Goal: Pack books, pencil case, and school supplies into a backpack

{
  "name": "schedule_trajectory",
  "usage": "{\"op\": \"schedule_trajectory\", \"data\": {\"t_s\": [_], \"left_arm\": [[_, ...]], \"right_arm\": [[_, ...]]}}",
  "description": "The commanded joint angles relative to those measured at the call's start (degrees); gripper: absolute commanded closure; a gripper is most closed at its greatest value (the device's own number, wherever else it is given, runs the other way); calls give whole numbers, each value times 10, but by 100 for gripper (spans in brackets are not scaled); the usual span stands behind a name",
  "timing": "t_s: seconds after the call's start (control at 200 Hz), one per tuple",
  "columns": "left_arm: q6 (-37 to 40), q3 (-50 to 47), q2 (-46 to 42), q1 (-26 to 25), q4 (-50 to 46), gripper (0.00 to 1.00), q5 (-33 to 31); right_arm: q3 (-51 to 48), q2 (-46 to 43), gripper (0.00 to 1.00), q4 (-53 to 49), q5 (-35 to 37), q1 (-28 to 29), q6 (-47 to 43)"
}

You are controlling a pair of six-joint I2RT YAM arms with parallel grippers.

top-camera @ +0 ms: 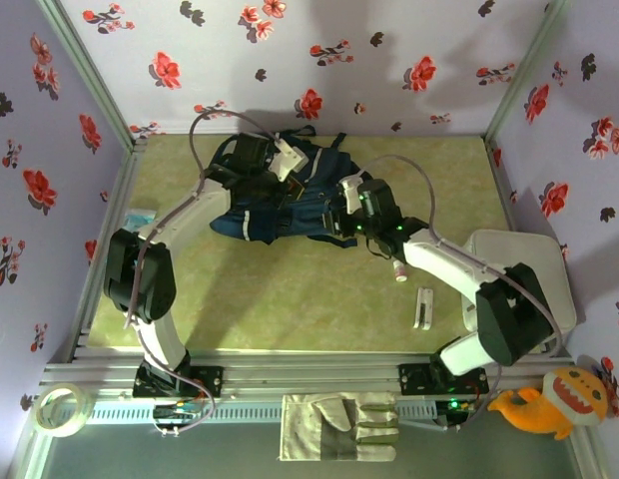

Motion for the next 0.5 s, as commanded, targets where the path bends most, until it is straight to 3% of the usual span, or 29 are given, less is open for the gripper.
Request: {"op": "schedule_trajectory", "data": {"t_s": [0.0,0.22,0.495], "left_arm": [[-47,6,-43,6,46,100,30],[-49,3,-43,7,46,100,36],[-49,1,-42,7,42,100,42]], "right_arm": [[26,27,61,10,28,11,-24],[55,66,66,27,73,17,-6],[88,90,55,22,92,33,-1]]}}
